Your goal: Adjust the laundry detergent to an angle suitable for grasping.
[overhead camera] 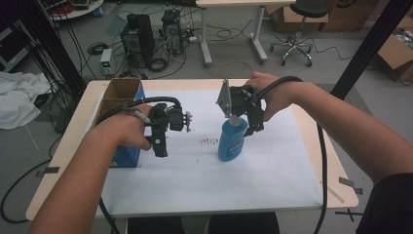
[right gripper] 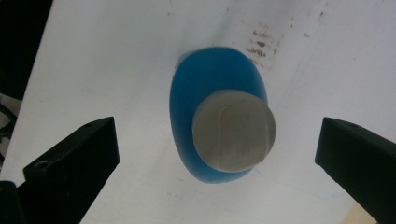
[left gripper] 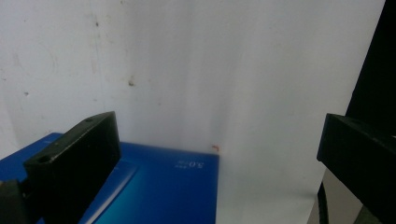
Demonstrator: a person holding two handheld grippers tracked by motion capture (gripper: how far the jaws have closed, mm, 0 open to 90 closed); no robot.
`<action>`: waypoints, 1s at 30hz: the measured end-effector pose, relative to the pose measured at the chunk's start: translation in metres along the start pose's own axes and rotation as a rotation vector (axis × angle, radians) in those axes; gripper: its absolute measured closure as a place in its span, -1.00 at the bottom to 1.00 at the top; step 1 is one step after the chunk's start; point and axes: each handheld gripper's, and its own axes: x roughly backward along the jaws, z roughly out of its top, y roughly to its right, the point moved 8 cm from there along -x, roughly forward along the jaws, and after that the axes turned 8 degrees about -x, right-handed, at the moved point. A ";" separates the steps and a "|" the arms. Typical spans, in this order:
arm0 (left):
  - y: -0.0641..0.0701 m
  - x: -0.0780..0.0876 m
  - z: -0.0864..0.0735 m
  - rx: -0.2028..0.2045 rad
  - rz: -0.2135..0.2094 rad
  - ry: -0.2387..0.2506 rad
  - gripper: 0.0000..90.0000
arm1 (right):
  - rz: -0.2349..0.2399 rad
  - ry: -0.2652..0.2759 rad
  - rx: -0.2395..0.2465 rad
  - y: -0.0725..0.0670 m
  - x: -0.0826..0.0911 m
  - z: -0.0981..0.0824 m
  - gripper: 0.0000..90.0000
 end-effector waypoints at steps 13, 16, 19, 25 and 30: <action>-0.001 -0.003 0.001 0.005 0.001 0.009 -1.00 | 0.028 0.023 -0.018 0.001 -0.025 -0.003 -1.00; -0.001 -0.004 0.002 0.001 0.001 0.004 -1.00 | 0.023 0.018 -0.016 0.001 -0.028 -0.003 -1.00; -0.001 -0.004 0.002 0.000 0.000 0.002 -1.00 | 0.026 0.021 -0.016 0.001 -0.030 -0.003 -1.00; 0.000 -0.006 0.001 0.001 -0.001 -0.003 -1.00 | 0.031 0.017 -0.016 0.001 -0.035 -0.003 -1.00; 0.001 -0.006 0.001 -0.001 -0.003 -0.007 -1.00 | 0.036 0.005 -0.013 0.000 -0.041 -0.004 -1.00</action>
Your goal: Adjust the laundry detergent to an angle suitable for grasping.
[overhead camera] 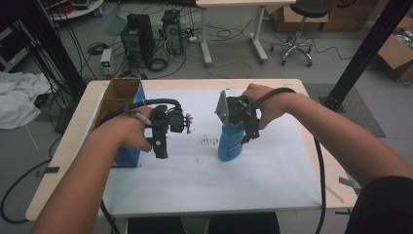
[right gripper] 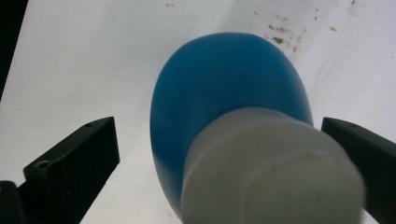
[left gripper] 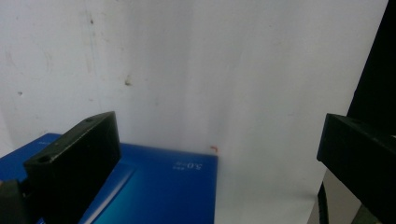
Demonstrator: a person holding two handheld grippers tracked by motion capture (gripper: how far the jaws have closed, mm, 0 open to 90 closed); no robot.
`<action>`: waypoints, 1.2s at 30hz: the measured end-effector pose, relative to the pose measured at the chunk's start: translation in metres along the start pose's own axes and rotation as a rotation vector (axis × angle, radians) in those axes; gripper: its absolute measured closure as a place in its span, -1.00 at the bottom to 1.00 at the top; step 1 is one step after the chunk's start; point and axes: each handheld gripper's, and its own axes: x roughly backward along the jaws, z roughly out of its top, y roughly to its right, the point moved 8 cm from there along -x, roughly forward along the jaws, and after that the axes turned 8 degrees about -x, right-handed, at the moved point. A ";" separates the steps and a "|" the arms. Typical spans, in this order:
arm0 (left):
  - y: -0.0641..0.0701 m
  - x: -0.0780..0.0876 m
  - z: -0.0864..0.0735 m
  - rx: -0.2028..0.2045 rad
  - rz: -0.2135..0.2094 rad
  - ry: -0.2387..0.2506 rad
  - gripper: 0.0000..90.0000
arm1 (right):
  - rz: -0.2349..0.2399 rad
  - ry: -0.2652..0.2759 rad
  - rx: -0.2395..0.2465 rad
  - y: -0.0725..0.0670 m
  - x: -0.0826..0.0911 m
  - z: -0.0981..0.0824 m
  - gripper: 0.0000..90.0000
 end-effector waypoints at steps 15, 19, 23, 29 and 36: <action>-0.001 -0.001 -0.003 0.008 0.004 -0.005 -1.00 | 0.016 0.001 0.012 0.000 -0.006 -0.001 -0.90; -0.001 -0.002 -0.003 0.007 0.001 -0.006 -1.00 | 0.015 0.003 0.011 0.001 -0.007 -0.002 -0.89; -0.001 -0.002 -0.003 0.007 0.001 -0.003 -1.00 | 0.012 0.001 0.006 0.001 -0.008 -0.002 -0.87; -0.001 -0.003 -0.003 0.006 0.001 -0.009 -1.00 | 0.007 0.002 0.019 0.000 -0.007 -0.001 -0.78; -0.001 -0.004 -0.006 0.011 0.004 -0.011 -1.00 | 0.005 0.000 0.019 0.001 -0.009 -0.001 -0.67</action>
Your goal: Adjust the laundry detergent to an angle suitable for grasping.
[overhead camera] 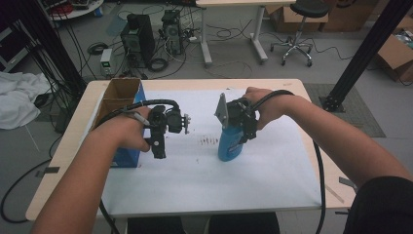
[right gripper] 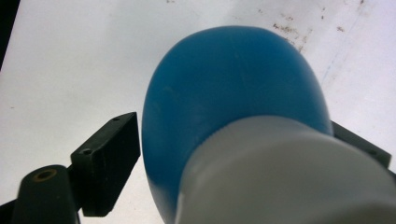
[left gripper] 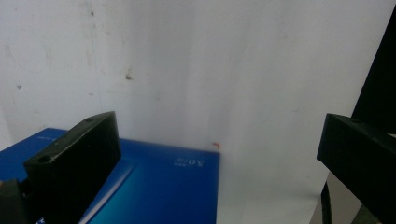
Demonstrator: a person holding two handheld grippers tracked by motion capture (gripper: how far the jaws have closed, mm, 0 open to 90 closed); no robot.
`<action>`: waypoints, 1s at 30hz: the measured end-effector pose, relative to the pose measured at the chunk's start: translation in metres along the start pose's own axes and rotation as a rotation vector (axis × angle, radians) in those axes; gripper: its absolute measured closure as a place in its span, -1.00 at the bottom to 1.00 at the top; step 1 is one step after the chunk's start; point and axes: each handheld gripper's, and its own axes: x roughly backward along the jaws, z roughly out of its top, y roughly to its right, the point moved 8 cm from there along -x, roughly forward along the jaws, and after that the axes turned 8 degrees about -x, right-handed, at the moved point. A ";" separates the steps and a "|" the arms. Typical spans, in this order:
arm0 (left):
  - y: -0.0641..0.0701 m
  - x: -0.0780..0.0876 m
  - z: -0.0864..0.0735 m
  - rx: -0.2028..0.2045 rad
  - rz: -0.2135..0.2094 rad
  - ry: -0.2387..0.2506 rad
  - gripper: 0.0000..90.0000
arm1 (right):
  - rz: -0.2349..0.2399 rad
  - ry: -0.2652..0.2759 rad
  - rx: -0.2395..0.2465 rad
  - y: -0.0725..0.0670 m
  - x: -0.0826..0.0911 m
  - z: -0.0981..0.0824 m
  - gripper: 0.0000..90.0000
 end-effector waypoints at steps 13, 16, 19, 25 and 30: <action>0.000 0.000 -0.001 0.001 0.004 -0.001 -1.00 | 0.001 -0.004 0.003 -0.001 0.001 0.000 -0.52; 0.000 -0.001 -0.001 0.001 0.001 -0.004 -1.00 | 0.010 0.000 0.006 -0.002 0.001 0.001 -0.48; 0.000 -0.001 -0.001 0.003 0.001 -0.005 -1.00 | 0.009 0.002 0.006 -0.001 0.001 0.000 -0.45; -0.001 -0.002 -0.001 0.005 0.000 -0.008 -1.00 | 0.009 0.004 0.013 -0.002 0.001 -0.001 -0.38; -0.001 -0.004 -0.001 0.006 0.002 -0.002 -1.00 | -0.001 0.008 0.018 -0.001 0.002 -0.001 -0.32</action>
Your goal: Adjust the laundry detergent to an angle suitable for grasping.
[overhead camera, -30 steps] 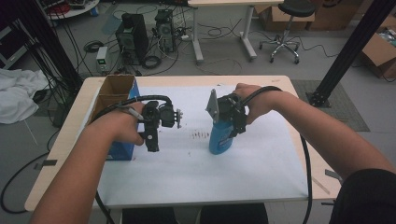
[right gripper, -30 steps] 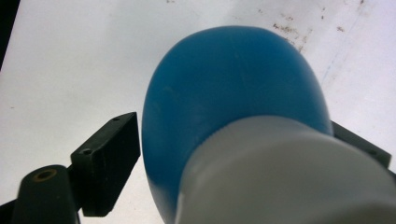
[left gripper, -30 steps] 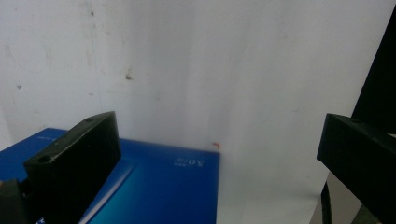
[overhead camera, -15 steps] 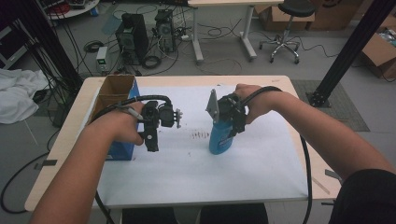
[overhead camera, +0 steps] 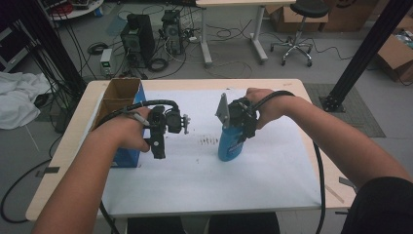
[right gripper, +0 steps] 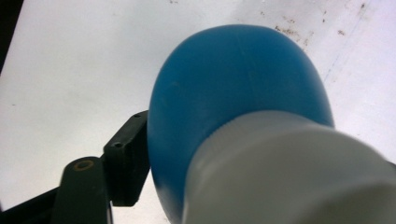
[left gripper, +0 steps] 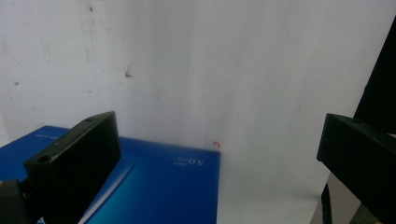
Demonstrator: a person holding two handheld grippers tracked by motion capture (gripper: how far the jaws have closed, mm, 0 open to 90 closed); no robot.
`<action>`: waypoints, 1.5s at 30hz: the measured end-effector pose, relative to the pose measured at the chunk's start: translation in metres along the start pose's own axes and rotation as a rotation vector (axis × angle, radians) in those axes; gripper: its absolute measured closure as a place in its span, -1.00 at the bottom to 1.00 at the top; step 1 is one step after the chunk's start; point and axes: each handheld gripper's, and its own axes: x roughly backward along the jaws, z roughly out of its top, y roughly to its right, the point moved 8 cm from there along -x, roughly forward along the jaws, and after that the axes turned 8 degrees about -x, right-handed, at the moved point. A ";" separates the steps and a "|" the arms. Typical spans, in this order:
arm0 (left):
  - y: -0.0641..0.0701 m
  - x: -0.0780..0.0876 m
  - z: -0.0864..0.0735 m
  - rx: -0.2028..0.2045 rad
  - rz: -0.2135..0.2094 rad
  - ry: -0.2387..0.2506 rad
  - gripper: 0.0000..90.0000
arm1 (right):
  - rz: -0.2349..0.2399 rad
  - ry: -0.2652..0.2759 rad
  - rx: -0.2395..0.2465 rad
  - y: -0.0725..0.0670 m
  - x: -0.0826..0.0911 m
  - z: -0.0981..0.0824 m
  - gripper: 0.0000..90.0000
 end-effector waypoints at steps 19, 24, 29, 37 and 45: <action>0.001 -0.001 -0.003 0.008 -0.002 -0.001 -1.00 | -0.012 0.008 0.004 0.002 0.000 0.001 -0.17; 0.001 -0.001 -0.003 0.005 0.002 -0.001 -1.00 | -0.001 0.012 0.004 0.001 0.001 0.001 -0.14; 0.002 0.000 -0.004 0.008 0.005 -0.001 -1.00 | -0.004 0.006 0.005 0.000 0.001 0.001 -0.12; 0.003 0.004 -0.003 0.005 0.013 0.002 -1.00 | -0.025 0.001 0.005 -0.003 0.009 0.003 -0.12; 0.003 0.009 -0.002 0.000 0.028 0.010 -1.00 | -0.051 0.008 -0.076 -0.006 0.031 0.000 -0.12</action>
